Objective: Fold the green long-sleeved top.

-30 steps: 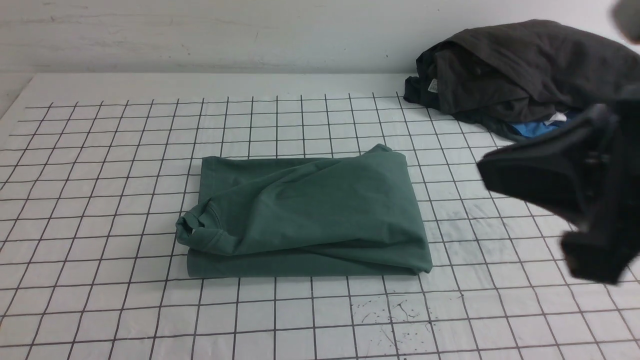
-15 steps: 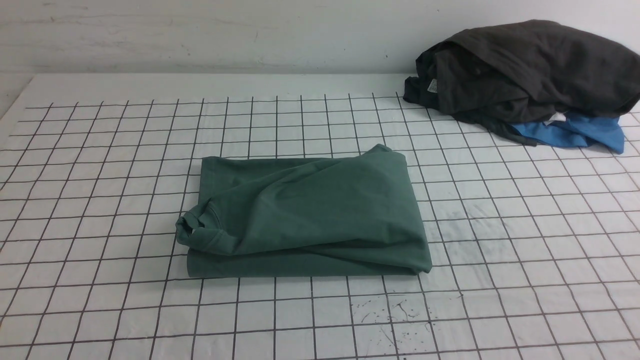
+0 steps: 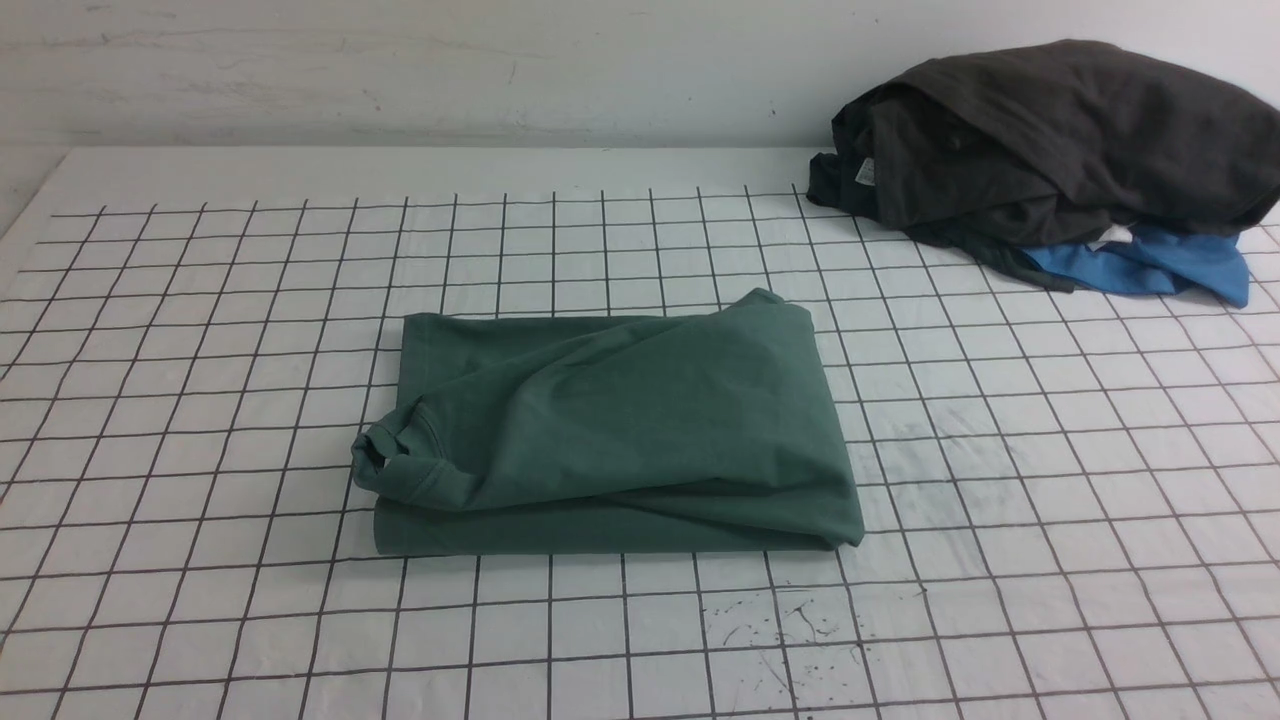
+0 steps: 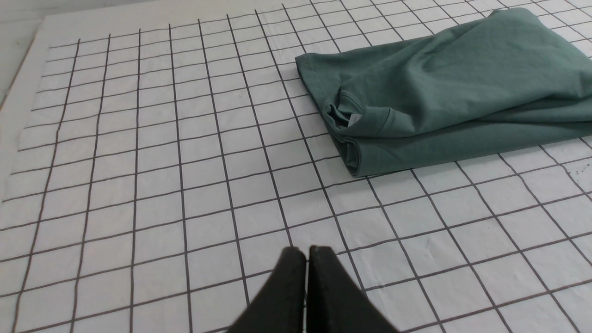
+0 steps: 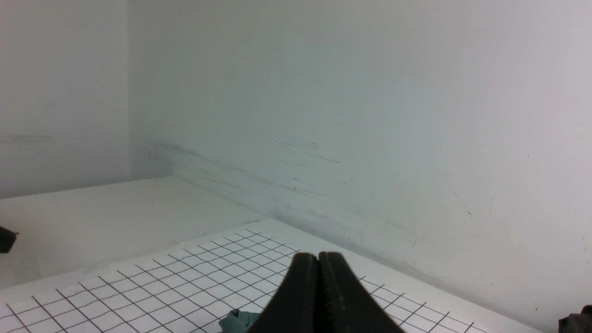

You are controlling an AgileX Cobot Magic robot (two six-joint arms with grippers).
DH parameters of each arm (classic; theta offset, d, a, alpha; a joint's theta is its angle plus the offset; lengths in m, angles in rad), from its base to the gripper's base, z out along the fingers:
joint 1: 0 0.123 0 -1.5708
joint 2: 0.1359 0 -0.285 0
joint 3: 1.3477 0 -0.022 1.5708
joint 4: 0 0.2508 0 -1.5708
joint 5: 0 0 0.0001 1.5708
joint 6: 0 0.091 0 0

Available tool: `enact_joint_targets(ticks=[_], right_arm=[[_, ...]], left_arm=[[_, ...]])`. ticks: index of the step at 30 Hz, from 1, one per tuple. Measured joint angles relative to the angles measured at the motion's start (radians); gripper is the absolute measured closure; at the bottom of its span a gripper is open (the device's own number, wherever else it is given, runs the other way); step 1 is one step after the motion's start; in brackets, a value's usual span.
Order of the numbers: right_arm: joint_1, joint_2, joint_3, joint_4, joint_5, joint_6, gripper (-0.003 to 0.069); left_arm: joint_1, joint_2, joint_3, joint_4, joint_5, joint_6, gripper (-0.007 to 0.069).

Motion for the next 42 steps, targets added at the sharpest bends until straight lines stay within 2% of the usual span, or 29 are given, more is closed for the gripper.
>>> enact_joint_targets(ticks=[3,5,6,8,11,14,15,16,19,22,28,42], right_arm=[[0.000,0.000,0.049,0.000,-0.055,0.000,0.0673],[-0.016,0.000,0.154,0.001,-0.183,0.000,0.0673],[-0.019,0.000,0.162,0.001,-0.192,0.000,0.0673],[-0.071,0.000,0.243,0.001,-0.278,0.000,0.0673],[-0.210,0.000,0.339,0.011,-0.353,0.027,0.0673],[-0.313,0.000,0.384,0.013,-0.358,0.080,0.0673],[-0.374,0.000,0.407,0.013,-0.356,0.112,0.0673],[-0.483,0.000,0.439,0.001,-0.331,0.165,0.0673],[-0.633,0.000,0.478,-0.043,-0.257,0.249,0.0673],[-0.732,0.000,0.520,-0.091,-0.190,0.296,0.0673],[-0.766,-0.077,0.617,-0.158,-0.151,0.322,0.0673],[-0.688,-0.088,0.632,-0.181,-0.166,0.353,0.0673]], left_arm=[[0.000,0.000,0.000,0.000,0.000,0.000,0.0631],[0.000,0.000,0.000,0.000,0.000,0.000,0.0631],[0.000,0.000,0.000,0.000,0.000,0.000,0.0631],[0.000,0.000,0.000,0.000,0.000,0.000,0.0631],[0.000,0.000,0.000,0.000,0.000,0.000,0.0631],[0.000,0.000,0.000,0.000,0.000,0.000,0.0631],[0.000,0.000,0.000,0.000,0.000,0.000,0.0631],[0.000,0.000,0.000,0.000,0.000,0.000,0.0631],[0.000,0.000,0.000,0.000,0.000,0.000,0.0631],[0.000,0.000,0.000,0.000,0.000,0.000,0.0631],[0.000,0.000,0.000,0.000,0.000,-0.001,0.0631],[0.000,0.000,0.000,0.000,-0.001,-0.001,0.0631]])
